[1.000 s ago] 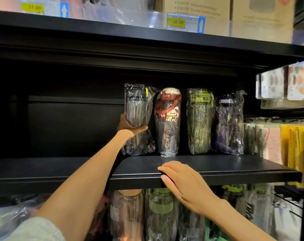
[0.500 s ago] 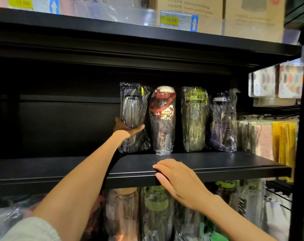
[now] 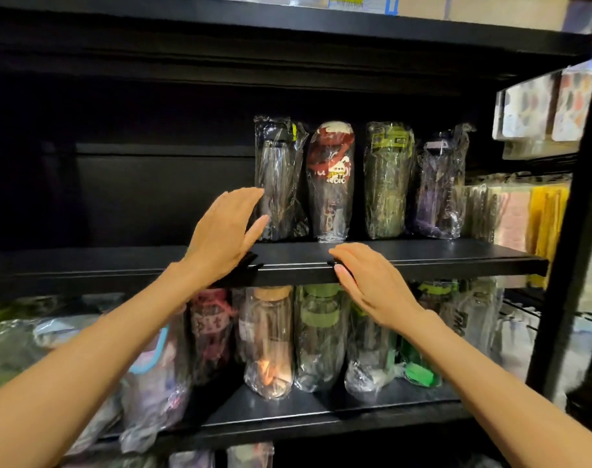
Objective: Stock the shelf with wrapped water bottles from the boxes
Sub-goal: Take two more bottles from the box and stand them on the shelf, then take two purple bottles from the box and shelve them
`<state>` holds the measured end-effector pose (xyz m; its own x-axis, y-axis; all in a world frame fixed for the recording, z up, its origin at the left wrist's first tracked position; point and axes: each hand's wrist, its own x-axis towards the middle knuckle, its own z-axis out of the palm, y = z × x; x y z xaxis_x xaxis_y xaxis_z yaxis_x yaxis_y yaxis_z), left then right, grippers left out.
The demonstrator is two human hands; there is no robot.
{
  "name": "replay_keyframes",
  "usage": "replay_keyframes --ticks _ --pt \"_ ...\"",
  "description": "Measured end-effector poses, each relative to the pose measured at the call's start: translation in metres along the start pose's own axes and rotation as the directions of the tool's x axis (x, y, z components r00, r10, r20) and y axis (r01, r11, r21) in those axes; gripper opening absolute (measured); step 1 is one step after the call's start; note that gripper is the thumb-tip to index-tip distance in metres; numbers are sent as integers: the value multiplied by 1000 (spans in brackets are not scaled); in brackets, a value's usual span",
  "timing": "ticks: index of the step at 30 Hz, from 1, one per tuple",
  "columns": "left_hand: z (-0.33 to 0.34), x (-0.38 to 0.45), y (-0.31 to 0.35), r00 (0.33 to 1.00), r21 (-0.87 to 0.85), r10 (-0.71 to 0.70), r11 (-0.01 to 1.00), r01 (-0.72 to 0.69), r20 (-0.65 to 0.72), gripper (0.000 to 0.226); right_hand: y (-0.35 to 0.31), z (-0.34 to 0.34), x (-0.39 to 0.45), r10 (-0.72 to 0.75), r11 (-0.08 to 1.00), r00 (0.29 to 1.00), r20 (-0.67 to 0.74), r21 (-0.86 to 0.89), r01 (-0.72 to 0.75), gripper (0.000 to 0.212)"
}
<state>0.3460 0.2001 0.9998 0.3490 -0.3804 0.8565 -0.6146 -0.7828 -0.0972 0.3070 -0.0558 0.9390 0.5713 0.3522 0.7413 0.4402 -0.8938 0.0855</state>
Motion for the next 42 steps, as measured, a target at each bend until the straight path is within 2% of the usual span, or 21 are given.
replay_keyframes --ticks 1,3,10,19,25,30,32,35,37,39,42 --pt "-4 -13 5 997 56 81 995 -81 0 50 -3 -2 -6 14 1000 1000 -27 -1 -14 44" --pt "-9 -40 15 988 154 148 976 -154 47 50 -9 -5 -22 33 999 997 -67 0 -33 44" --pt "-11 -140 70 971 290 122 940 -180 206 47 -27 -13 -100 11 1000 1000 -18 19 -10 43" --pt "21 -277 185 927 277 -54 959 -55 371 47 -29 6 -264 -12 986 988 157 164 -15 43" --pt "68 -378 231 835 217 -176 974 69 521 50 -32 62 -380 84 943 942 325 279 -181 51" --pt "127 -473 263 770 164 -231 973 165 595 45 -40 130 -480 193 893 839 508 264 -365 46" --pt "153 -515 278 723 132 -242 970 206 647 43 -46 156 -522 236 872 776 584 226 -435 42" --pt "196 -585 300 619 108 -303 937 333 725 45 -53 199 -586 301 836 675 673 154 -527 41" --pt "222 -630 317 533 104 -353 892 441 769 54 -56 230 -632 343 795 572 745 95 -599 43" --pt "248 -676 337 410 156 -428 820 550 806 50 -59 261 -680 388 718 447 806 40 -695 44" --pt "282 -743 371 238 192 -493 671 716 837 50 -63 302 -754 424 651 350 835 -12 -759 43"
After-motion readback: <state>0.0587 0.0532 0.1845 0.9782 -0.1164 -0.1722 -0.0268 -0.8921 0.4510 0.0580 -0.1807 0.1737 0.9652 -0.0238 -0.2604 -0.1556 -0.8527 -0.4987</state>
